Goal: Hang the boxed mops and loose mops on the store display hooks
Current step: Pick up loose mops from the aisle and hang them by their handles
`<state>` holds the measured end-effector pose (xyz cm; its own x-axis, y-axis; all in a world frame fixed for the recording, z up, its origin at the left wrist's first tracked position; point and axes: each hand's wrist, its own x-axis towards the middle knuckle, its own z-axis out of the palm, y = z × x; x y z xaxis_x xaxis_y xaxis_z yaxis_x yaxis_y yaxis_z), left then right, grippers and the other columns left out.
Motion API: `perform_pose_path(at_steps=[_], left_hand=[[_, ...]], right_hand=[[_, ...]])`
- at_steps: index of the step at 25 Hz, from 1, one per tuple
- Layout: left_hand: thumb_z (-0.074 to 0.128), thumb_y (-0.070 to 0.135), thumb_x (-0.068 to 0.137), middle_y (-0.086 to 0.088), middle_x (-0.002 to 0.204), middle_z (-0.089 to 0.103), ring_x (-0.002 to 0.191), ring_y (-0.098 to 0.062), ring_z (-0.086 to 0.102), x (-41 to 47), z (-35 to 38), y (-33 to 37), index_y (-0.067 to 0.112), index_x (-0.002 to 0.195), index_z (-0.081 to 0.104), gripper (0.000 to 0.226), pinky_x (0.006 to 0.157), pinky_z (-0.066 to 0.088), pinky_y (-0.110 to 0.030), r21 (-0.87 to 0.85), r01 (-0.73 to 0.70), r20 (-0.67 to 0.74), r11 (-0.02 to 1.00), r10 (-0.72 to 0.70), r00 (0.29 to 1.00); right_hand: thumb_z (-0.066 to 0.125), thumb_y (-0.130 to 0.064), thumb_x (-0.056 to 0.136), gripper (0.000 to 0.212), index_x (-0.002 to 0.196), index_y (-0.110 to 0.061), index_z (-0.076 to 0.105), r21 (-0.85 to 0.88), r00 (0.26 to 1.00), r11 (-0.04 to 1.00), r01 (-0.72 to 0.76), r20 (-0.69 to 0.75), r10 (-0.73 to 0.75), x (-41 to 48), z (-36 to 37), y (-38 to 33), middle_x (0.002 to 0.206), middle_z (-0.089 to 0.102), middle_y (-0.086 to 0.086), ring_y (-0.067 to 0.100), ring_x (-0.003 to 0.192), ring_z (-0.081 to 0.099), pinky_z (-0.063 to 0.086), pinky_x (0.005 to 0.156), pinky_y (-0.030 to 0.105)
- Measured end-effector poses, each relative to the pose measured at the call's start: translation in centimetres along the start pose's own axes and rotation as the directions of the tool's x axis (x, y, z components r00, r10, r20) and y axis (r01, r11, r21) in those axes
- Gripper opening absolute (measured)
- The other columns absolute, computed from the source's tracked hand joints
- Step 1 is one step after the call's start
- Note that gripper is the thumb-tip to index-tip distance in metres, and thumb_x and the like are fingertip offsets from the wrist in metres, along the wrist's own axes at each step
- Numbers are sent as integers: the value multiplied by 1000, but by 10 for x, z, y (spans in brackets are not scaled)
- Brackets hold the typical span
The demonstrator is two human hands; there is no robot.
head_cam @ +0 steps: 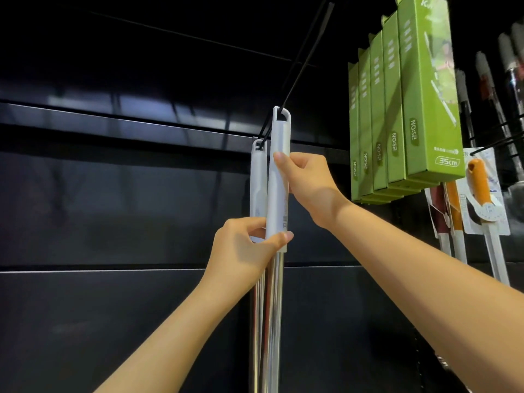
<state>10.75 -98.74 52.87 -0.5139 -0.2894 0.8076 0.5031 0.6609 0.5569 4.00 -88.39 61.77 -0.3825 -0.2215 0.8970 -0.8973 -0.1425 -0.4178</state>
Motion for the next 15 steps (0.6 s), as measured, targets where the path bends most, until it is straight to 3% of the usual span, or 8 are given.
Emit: perform_pose_path(at_steps=[5, 7, 9, 12, 15], left_hand=[[76, 43, 79, 8, 97, 71, 88, -12, 67, 5, 5, -16, 21, 106, 73, 35, 77, 59, -33, 67, -56, -111, 996, 63, 992], [75, 49, 76, 9, 114, 62, 102, -9, 59, 6, 6, -25, 24, 123, 64, 54, 82, 50, -25, 191, -126, -167, 973, 159, 973], [75, 51, 75, 10, 129, 49, 116, -6, 46, 9, 7, -32, 29, 140, 47, 74, 85, 36, -15, 193, -166, -162, 967, 198, 967], [77, 50, 73, 9, 144, 35, 130, -8, 33, 16, 8, -41, 33, 152, 21, 98, 95, 25, -16, 123, -104, -126, 987, 120, 985], [78, 50, 74, 7, 153, 27, 141, -14, 25, 23, 11, -50, 36, 153, 13, 104, 98, 29, -29, 87, -65, -95, 994, 73, 993]], right_hand=[[52, -37, 97, 31, 79, -12, 52, -101, 993, 988, -115, -51, 110, 11, 10, 12, 76, 48, 12, 21, 71, 50, 52, 70, 35], [55, -36, 96, 36, 74, -7, 51, -104, 991, 989, -108, -89, 99, 15, 13, 17, 71, 46, 11, 22, 69, 46, 46, 64, 32], [59, -36, 93, 44, 85, 8, 58, -105, 988, 989, -107, -121, 94, 20, 14, 25, 75, 55, 18, 23, 70, 51, 51, 68, 34], [65, -45, 86, 50, 117, -7, 60, -127, 976, 977, -172, -158, 151, 24, 16, 40, 111, 65, 10, 21, 97, 63, 55, 86, 37], [66, -58, 80, 72, 135, -17, 44, -133, 961, 961, -241, -174, 217, 27, 20, 55, 133, 51, 0, 14, 108, 51, 41, 81, 29]])
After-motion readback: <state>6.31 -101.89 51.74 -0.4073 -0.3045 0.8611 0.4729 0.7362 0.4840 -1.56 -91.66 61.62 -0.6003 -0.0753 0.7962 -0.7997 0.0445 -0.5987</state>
